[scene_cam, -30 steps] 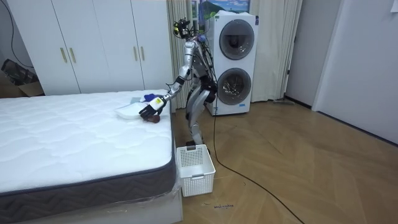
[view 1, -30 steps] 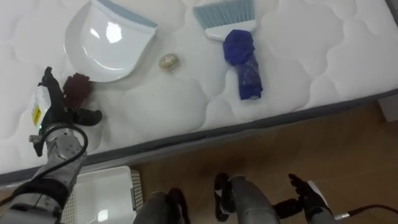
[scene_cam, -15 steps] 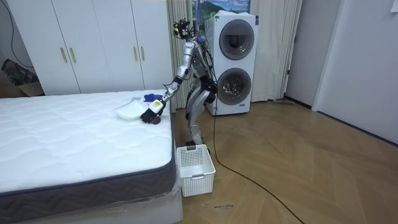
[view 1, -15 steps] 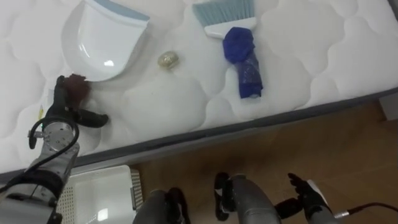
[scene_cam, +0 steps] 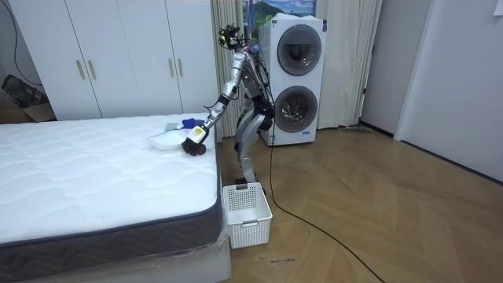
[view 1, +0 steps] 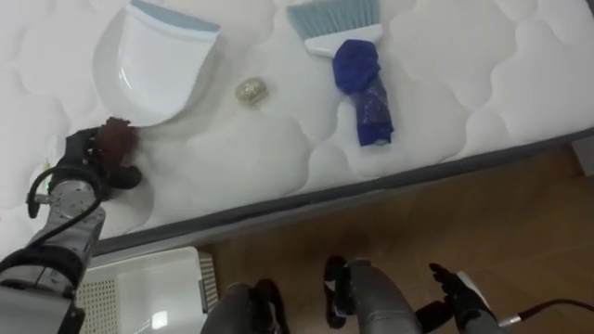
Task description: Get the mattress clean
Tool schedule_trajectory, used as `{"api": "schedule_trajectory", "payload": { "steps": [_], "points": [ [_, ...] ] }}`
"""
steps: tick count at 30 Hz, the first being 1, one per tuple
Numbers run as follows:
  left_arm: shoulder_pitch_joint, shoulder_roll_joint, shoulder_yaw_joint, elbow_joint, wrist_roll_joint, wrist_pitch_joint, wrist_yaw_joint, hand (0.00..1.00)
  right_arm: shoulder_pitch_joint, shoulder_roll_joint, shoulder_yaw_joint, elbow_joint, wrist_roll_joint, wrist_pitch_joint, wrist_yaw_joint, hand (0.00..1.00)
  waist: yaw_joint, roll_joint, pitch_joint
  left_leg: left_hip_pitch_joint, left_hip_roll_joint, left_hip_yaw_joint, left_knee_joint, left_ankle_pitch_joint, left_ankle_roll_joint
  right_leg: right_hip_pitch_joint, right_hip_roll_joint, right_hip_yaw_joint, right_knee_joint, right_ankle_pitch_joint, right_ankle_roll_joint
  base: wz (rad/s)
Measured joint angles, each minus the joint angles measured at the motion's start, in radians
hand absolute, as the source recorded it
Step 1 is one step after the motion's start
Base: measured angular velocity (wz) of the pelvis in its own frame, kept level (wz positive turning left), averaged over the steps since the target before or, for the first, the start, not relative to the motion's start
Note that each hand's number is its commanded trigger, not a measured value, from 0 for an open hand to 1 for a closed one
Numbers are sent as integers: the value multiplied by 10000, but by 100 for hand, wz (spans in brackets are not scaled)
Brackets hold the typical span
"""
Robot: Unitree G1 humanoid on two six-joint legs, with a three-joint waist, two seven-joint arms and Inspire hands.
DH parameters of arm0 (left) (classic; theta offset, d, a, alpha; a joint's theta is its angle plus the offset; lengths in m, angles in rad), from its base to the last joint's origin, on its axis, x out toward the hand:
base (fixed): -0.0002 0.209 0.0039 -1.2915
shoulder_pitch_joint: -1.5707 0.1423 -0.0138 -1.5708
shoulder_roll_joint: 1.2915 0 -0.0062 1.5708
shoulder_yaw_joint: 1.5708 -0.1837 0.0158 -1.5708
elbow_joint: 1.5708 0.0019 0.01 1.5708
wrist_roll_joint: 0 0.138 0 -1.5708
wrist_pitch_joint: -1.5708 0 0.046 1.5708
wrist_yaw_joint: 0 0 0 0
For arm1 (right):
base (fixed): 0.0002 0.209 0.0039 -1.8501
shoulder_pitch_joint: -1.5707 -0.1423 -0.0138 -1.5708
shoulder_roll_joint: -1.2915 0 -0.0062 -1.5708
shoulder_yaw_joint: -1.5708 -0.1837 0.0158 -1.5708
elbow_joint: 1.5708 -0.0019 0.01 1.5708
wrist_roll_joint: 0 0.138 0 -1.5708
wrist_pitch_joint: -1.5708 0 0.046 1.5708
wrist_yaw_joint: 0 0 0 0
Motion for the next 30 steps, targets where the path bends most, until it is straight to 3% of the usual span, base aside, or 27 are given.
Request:
{"api": "schedule_trajectory", "payload": {
  "steps": [11, 25, 30],
  "points": [
    [60, -43, -154, 1, -23, 484, -208, 100, 134, -31, 75, -330, 224, 143, -253, 0, -12, -1, -1, -48, 6, -2, 0, -16, 28, -34, -8, -27, -30, -7, 20, 0],
    [397, -282, -206, 29, -397, 436, -223, 100, 286, -32, 74, -326, 1223, 105, -388, 0, -45, -31, -16, 200, -28, 9, -89, -14, 26, 185, -6, 15, -77, -7, 39, 0],
    [617, -303, -216, -11, -357, 186, -170, 100, 253, -30, 75, -232, 1914, -4, -429, 0, -41, -33, -15, 232, -26, 18, -86, -12, 24, 211, -8, 25, -58, -7, 40, 0]
  ]
}}
